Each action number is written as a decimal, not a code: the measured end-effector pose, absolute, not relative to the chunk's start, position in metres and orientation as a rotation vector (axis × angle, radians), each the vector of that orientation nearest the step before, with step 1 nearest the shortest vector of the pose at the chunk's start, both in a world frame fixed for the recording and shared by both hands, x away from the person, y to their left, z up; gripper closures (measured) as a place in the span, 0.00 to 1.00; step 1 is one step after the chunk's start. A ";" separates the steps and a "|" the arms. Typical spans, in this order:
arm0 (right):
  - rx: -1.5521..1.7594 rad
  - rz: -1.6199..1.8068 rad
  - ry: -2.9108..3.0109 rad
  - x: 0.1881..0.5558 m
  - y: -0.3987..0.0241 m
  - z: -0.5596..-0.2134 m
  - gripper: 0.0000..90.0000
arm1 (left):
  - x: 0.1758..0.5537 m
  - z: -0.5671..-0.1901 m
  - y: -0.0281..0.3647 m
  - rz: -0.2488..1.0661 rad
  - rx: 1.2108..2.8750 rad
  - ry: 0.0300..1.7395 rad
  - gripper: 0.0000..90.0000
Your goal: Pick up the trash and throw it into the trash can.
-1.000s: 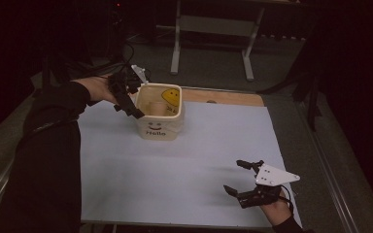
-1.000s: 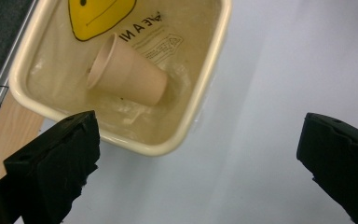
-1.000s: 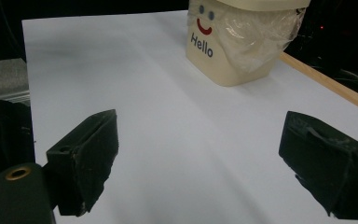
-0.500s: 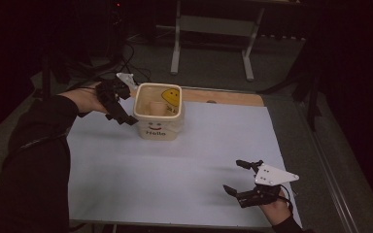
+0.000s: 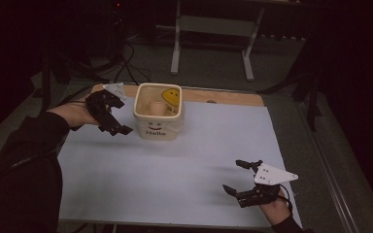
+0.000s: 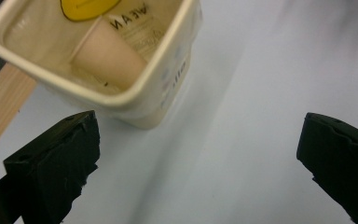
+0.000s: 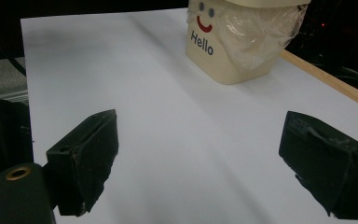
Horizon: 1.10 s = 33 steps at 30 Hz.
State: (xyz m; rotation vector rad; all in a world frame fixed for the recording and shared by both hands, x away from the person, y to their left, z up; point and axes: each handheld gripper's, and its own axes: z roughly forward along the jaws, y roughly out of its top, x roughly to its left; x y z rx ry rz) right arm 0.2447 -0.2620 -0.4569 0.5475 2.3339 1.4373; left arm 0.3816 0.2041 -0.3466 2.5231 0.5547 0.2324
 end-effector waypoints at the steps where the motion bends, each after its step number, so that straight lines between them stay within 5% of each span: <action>1: 0.547 1.437 2.334 0.245 -0.262 -0.457 0.13 | 0.380 -0.348 0.205 0.227 2.521 0.558 0.01; 33: 0.545 1.426 2.332 0.245 -0.261 -0.457 0.13 | 0.303 -0.398 0.202 0.283 2.359 0.638 0.01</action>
